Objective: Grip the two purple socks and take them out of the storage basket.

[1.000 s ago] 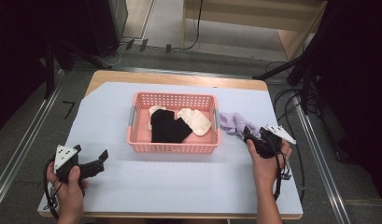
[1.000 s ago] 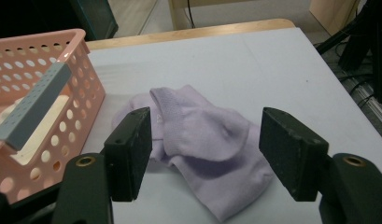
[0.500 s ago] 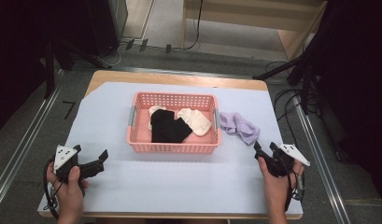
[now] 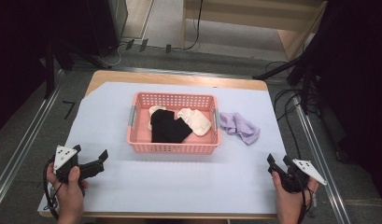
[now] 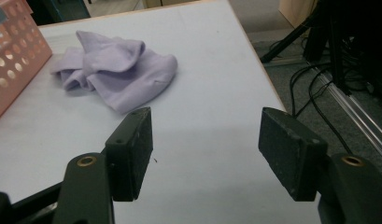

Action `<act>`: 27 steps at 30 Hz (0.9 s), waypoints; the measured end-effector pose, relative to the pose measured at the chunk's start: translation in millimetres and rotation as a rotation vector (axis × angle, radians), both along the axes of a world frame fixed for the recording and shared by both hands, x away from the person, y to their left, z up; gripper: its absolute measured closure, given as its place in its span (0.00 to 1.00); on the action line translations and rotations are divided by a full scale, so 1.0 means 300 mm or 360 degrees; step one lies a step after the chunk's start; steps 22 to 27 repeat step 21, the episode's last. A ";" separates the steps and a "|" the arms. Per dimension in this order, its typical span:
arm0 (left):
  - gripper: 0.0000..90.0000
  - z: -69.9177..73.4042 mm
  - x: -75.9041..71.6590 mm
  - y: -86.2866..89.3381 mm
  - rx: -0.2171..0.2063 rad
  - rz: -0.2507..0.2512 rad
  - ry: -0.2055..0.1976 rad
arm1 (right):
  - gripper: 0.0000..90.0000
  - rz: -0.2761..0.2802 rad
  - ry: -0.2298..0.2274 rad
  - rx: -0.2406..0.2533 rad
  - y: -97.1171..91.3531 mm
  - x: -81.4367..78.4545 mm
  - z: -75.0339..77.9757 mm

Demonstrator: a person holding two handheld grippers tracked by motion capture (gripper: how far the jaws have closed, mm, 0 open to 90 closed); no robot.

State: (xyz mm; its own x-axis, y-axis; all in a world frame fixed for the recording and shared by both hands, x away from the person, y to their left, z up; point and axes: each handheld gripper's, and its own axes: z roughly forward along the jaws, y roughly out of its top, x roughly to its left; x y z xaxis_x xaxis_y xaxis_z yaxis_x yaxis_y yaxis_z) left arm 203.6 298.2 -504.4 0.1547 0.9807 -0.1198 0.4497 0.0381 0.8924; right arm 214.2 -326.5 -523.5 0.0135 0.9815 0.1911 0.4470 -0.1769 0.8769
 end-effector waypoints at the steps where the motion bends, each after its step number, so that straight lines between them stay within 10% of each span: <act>1: 0.00 0.000 -0.001 0.000 0.0000 0.0001 -0.0001 | 0.40 0.0003 0.0004 -0.0003 -0.008 -0.005 -0.002; 18: 0.00 0.000 -0.003 -0.014 0.0055 0.0000 -0.0014 | 0.37 -0.0053 -0.0117 0.0269 -0.085 -0.052 -0.025; 27: 0.00 0.000 -0.001 -0.018 0.0072 0.0009 -0.0005 | 0.37 -0.0046 -0.0115 0.0277 -0.086 -0.051 -0.026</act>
